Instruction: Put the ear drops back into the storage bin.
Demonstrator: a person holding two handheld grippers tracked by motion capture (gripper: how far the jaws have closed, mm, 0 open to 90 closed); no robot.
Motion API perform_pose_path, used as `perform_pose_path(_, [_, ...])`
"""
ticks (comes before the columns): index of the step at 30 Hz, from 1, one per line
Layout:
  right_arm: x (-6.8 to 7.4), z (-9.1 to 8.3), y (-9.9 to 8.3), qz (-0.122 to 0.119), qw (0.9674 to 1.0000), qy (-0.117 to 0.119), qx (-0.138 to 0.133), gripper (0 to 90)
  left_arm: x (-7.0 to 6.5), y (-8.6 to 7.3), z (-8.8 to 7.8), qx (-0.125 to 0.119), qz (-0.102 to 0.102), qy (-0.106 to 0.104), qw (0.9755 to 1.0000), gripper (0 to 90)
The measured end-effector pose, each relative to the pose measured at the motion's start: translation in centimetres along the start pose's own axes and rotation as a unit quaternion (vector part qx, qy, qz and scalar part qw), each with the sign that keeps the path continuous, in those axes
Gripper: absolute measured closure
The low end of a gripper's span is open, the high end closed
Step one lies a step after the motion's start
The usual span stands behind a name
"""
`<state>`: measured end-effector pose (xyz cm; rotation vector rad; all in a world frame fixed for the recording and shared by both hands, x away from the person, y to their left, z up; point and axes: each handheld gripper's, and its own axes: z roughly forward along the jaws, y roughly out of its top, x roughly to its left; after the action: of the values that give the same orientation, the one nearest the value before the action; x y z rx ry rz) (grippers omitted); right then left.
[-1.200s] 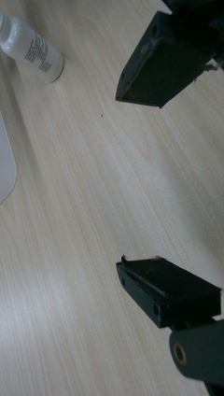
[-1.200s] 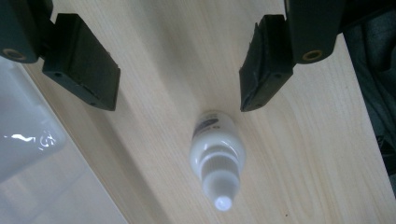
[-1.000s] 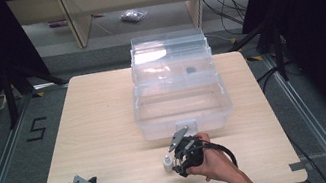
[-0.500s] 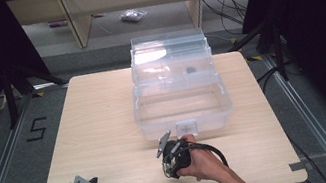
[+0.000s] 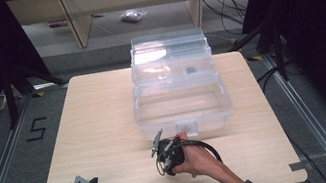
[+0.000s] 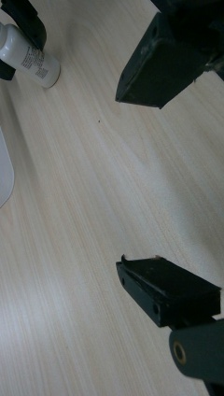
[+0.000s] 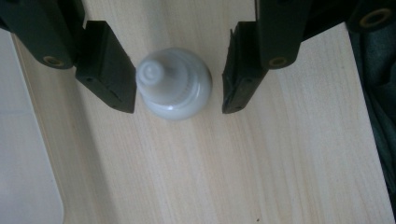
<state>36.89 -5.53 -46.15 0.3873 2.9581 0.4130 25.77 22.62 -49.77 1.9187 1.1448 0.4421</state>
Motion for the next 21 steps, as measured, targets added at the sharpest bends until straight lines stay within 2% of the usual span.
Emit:
perform_pose_path(1, [0.02,0.07,0.08,-0.001,1.0,0.0,0.002,47.8,0.04,-0.01,-0.04,0.0,0.003,-0.001,1.0,15.3])
perform_pose_path(2, [0.3,0.02,0.23,0.015,0.9998,-0.003,0.011,49.1,-0.02,0.0,-0.11,0.002,0.003,0.004,1.0,15.3])
perform_pose_path(3, [0.19,0.09,0.33,0.004,0.9999,0.001,0.014,50.5,-0.02,-0.03,-0.01,-0.002,-0.001,0.001,1.0,15.3])
perform_pose_path(5, [0.25,0.09,0.34,0.009,0.9998,0.003,0.017,50.7,0.02,-0.03,0.03,-0.002,0.0,-0.001,1.0,15.3])
perform_pose_path(7, [-0.03,0.36,0.53,-0.006,0.9998,0.006,0.02,53.3,0.04,-0.02,-0.03,0.002,0.004,-0.002,1.0,15.3])
perform_pose_path(13, [-0.13,0.43,0.71,-0.007,0.9994,0.014,0.031,59.2,-0.05,-0.03,0.02,0.003,0.004,-0.003,1.0,15.3])
perform_pose_path(14, [-0.14,0.41,0.79,-0.014,0.9993,0.012,0.033,59.4,-0.05,-0.03,0.02,0.003,0.004,-0.003,1.0,15.3])
perform_pose_path(15, [0.0,0.36,0.8,-0.005,0.9993,0.012,0.036,59.8,-0.09,0.0,-0.01,0.006,0.003,0.001,1.0,15.3])
perform_pose_path(17, [-0.02,0.3,0.88,-0.01,0.9991,0.013,0.039,59.9,-0.01,0.0,0.02,0.004,0.004,-0.004,1.0,15.3])
perform_pose_path(18, [-0.1,0.31,0.94,-0.021,0.9989,0.012,0.04,60.0,-0.01,0.0,0.02,0.004,0.004,-0.004,1.0,15.3])
perform_pose_path(19, [0.06,0.26,0.97,-0.012,0.9988,0.01,0.046,60.0,-0.04,-0.02,0.01,0.004,0.004,-0.003,1.0,15.3])
perform_pose_path(21, [-0.14,0.18,0.89,-0.024,0.9989,0.009,0.04,60.1,-0.08,-0.02,0.05,0.004,0.003,-0.002,1.0,15.3])
